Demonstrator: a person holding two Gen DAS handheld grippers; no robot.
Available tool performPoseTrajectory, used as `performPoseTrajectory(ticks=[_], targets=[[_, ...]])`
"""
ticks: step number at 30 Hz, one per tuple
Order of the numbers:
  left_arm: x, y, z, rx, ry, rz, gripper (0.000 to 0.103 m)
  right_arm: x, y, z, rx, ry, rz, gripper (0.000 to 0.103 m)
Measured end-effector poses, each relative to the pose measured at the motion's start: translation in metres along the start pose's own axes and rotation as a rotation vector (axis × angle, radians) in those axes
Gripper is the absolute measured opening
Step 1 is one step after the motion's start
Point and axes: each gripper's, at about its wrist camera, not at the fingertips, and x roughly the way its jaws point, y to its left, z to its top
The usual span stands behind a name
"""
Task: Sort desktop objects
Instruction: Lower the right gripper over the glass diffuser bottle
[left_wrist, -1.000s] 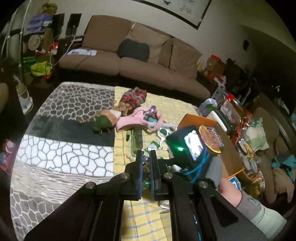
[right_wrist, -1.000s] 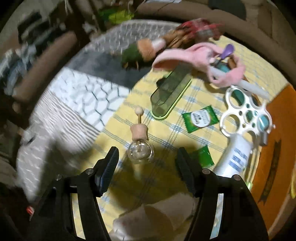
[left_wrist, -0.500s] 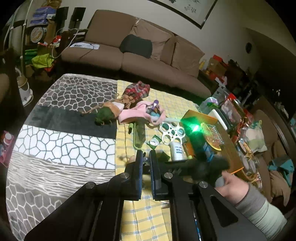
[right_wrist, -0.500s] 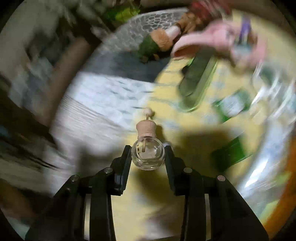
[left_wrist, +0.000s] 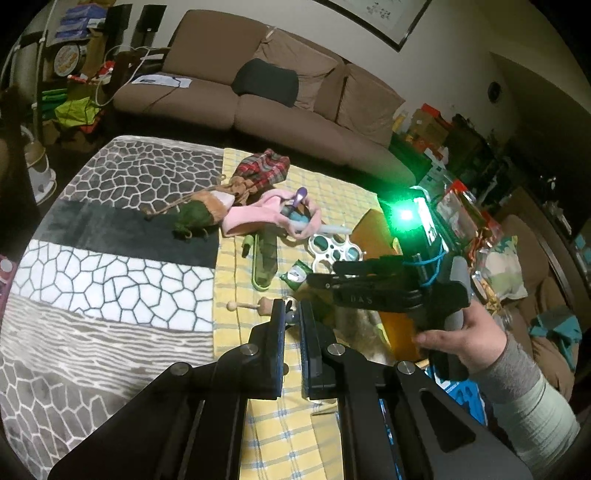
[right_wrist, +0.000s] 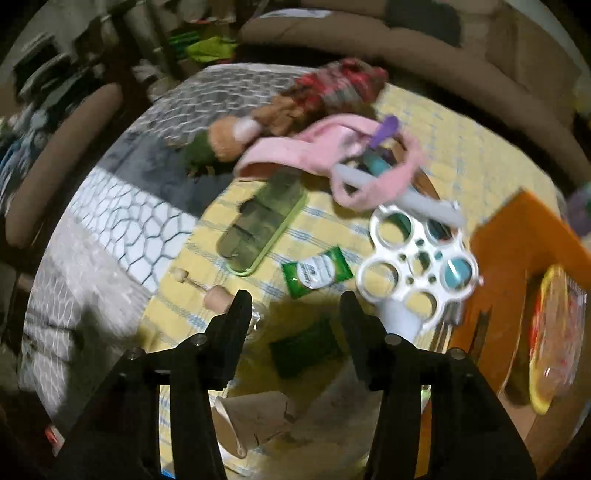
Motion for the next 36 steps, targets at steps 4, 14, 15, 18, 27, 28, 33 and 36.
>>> performPoseTrajectory(ticks=[4, 14, 15, 18, 27, 28, 33, 36], targets=[[0.004, 0.001, -0.001, -0.001, 0.008, 0.003, 0.006, 0.018, 0.031, 0.0, -0.232, 0.067, -0.026, 0.046], [0.006, 0.003, -0.002, -0.008, 0.014, 0.011, 0.006, 0.069, 0.06, -0.008, -0.443, 0.211, -0.084, 0.043], [0.006, 0.004, -0.002, -0.006, 0.015, 0.011, 0.006, 0.07, 0.06, -0.009, -0.452, 0.213, -0.084, 0.041], [0.007, 0.007, -0.003, -0.007, 0.019, 0.015, 0.006, 0.072, 0.062, -0.011, -0.489, 0.216, -0.089, 0.034], [0.014, 0.015, -0.008, -0.026, 0.037, 0.017, 0.006, 0.069, 0.061, -0.007, -0.555, 0.293, -0.096, 0.034], [0.015, 0.016, -0.008, -0.028, 0.039, 0.018, 0.006, 0.067, 0.058, -0.005, -0.528, 0.288, -0.08, 0.034], [0.025, 0.034, -0.004, -0.072, 0.045, 0.019, 0.006, 0.059, 0.046, -0.001, -0.429, 0.239, -0.008, 0.034], [0.036, 0.05, 0.003, -0.09, 0.06, 0.037, 0.006, 0.057, 0.041, -0.001, -0.408, 0.23, 0.015, 0.034]])
